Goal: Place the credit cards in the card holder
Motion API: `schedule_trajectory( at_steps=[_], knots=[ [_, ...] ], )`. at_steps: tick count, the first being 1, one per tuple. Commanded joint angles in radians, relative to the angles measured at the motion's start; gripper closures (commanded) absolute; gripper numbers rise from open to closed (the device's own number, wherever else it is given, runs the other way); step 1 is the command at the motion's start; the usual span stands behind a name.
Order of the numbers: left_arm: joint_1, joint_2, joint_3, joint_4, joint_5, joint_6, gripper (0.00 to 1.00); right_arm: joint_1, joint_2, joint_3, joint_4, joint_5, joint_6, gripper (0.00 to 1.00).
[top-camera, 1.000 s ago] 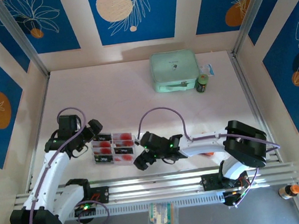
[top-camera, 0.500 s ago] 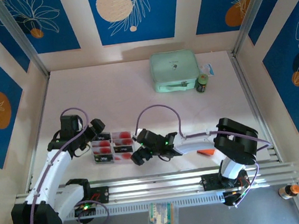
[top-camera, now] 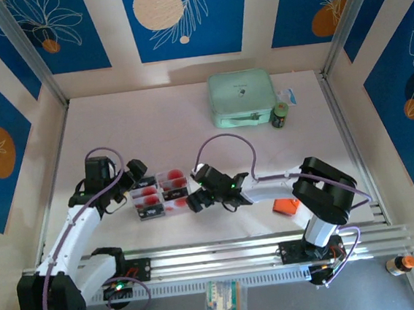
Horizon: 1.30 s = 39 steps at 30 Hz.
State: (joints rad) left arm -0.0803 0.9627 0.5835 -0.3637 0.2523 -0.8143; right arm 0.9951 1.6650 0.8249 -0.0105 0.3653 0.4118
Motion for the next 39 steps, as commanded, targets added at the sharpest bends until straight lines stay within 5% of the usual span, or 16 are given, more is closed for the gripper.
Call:
schedule_trajectory(
  at_steps=[1, 26, 39],
  knots=[
    [0.005, 0.016, -0.016, 0.062, 0.034, -0.026, 0.00, -0.038, 0.019, 0.025, -0.018, 0.035, -0.024, 0.03],
    [-0.186, 0.436, 0.182, 0.402, -0.048, -0.096, 0.00, -0.280, 0.066, 0.118, -0.082, 0.064, -0.068, 0.04],
    [-0.218, 0.576, 0.426, 0.291, -0.094, 0.021, 0.00, -0.296, -0.129, 0.059, -0.154, 0.001, -0.030, 0.04]
  ],
)
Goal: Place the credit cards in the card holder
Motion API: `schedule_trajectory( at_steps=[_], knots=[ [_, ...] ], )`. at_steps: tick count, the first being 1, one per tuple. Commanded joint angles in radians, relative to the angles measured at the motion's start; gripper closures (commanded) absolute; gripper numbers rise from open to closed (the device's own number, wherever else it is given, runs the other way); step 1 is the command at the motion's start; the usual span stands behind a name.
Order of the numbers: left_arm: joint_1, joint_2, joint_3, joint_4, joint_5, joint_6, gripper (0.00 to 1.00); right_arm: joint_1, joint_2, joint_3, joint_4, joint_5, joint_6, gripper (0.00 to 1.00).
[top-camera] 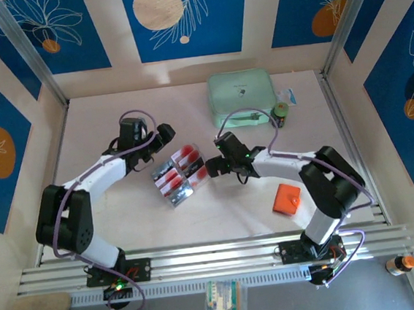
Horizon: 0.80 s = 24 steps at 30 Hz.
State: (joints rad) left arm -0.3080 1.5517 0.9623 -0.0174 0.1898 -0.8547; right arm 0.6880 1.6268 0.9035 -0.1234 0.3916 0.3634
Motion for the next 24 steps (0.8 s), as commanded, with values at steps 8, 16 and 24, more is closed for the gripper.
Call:
schedule_trajectory(
  at_steps=[8, 16, 24],
  knots=[
    [0.071, -0.057, 0.127, -0.199, -0.056, 0.172, 0.00, 0.165, -0.243, -0.030, -0.106, -0.185, 0.070, 0.05],
    [0.213, -0.048, 0.250, -0.333, -0.036, 0.244, 0.00, 0.451, -0.072, 0.144, -0.066, -0.212, 0.086, 0.07],
    [0.343, -0.054, 0.309, -0.382, 0.028, 0.234, 0.00, 0.534, 0.197, 0.413, -0.077, -0.219, 0.022, 0.09]
  ],
)
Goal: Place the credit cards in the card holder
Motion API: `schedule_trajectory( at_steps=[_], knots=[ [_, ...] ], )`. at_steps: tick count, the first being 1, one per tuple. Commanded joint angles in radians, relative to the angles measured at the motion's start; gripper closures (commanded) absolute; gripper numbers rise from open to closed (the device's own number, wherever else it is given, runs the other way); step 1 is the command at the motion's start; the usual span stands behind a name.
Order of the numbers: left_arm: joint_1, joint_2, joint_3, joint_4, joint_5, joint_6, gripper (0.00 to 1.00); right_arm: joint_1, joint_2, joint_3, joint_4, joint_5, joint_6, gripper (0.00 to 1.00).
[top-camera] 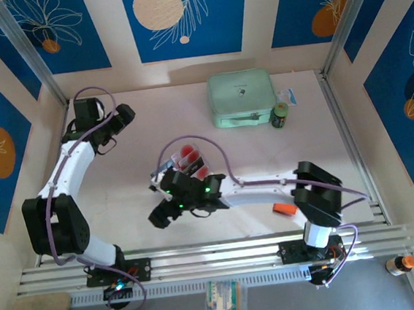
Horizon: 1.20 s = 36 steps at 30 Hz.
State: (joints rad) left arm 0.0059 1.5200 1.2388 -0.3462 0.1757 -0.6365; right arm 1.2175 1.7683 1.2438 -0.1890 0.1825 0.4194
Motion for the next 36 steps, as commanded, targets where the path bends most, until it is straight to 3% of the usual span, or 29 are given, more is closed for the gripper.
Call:
schedule_trajectory(
  at_steps=[1, 12, 26, 31, 36],
  knots=[
    [0.041, -0.026, 0.034, -0.055, 0.049, 0.013, 0.00, 0.004, 0.086, 0.109, -0.019, -0.006, -0.043, 0.09],
    [0.143, -0.041, 0.038, -0.079, 0.090, -0.009, 0.00, -0.016, 0.363, 0.419, -0.116, 0.079, -0.084, 0.10],
    [0.175, -0.060, -0.003, -0.061, 0.135, -0.031, 0.00, -0.080, 0.589, 0.711, -0.250, 0.417, -0.012, 0.10],
    [0.174, -0.070, -0.025, -0.048, 0.157, -0.038, 0.00, -0.141, 0.595, 0.718, -0.229, 0.412, -0.018, 0.10],
    [0.174, -0.079, -0.039, -0.051, 0.180, -0.030, 0.00, -0.205, 0.608, 0.757, -0.224, 0.328, -0.069, 0.10]
  ],
)
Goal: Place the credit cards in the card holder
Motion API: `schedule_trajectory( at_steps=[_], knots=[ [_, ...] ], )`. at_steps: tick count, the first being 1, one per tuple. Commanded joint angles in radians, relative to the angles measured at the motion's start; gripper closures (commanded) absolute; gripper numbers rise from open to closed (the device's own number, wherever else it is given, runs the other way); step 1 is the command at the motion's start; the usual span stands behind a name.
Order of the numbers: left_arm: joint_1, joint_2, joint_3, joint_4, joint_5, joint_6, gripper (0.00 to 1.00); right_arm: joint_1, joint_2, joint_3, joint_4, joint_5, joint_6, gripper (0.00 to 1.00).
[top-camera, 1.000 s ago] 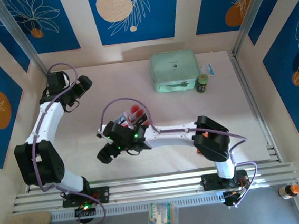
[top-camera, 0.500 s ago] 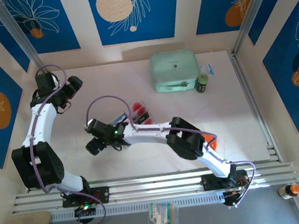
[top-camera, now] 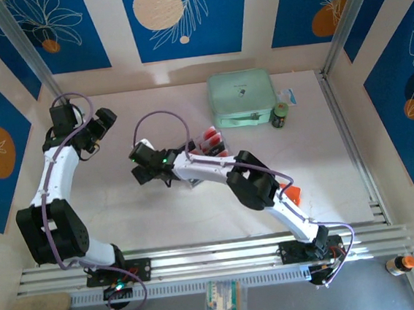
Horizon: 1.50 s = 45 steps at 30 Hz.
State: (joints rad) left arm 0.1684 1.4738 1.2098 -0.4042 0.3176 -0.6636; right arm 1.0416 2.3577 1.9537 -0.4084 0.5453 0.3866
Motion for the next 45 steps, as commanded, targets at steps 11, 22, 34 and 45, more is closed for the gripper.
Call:
schedule_trajectory(
  at_steps=[11, 22, 34, 45],
  knots=[
    [-0.004, -0.068, -0.131, 0.063, 0.112, -0.016, 0.00, -0.039, -0.226, -0.118, 0.054, -0.349, -0.091, 0.09],
    [-0.075, -0.134, -0.252, 0.114, 0.127, -0.043, 0.00, -0.051, -0.612, -0.672, 0.110, -0.360, 0.123, 0.09],
    [-0.133, -0.213, -0.296, 0.126, 0.117, -0.077, 0.00, -0.077, -0.637, -0.852, 0.150, -0.350, 0.246, 0.09],
    [-0.153, -0.201, -0.276, 0.119, 0.103, -0.080, 0.00, -0.107, -0.553, -0.815, 0.167, -0.407, 0.278, 0.09]
  ],
)
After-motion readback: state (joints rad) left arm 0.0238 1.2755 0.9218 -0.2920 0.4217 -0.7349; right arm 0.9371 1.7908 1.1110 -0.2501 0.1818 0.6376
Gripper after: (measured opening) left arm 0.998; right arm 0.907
